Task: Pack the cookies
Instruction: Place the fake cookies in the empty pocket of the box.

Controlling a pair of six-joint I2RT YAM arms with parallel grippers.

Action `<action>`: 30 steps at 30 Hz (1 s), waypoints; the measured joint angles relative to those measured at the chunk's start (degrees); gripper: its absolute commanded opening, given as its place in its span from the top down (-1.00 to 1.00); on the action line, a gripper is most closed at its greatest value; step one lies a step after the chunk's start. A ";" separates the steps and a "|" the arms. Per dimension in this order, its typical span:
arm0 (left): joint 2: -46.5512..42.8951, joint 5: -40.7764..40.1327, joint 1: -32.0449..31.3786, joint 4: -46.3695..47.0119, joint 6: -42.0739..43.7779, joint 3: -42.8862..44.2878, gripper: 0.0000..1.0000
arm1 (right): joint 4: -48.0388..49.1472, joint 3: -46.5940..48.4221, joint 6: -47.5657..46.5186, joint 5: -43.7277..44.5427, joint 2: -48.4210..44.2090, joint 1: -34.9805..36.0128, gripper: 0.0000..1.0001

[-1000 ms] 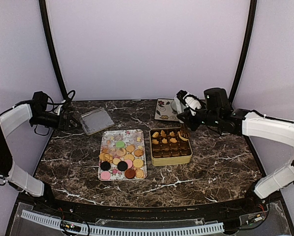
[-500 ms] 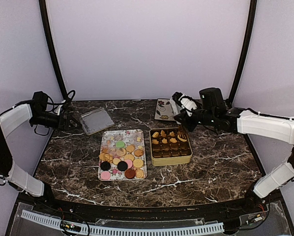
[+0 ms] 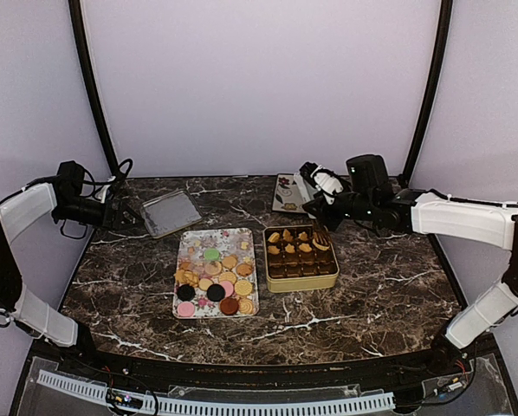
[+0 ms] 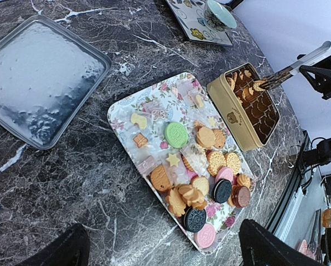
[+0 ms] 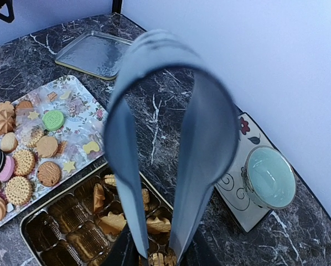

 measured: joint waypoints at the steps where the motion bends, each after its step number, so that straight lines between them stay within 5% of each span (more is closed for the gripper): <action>1: -0.02 0.00 0.00 0.00 0.00 0.00 -0.93 | -0.15 0.35 0.13 0.46 0.31 0.00 1.00; 28: -0.02 0.11 0.00 0.00 -0.02 0.00 -0.93 | 1.18 -1.11 6.86 9.25 0.90 1.99 1.00; 30: -0.02 0.09 0.00 0.00 -0.02 0.00 -0.93 | 1.44 -1.11 6.67 9.51 1.11 2.03 0.83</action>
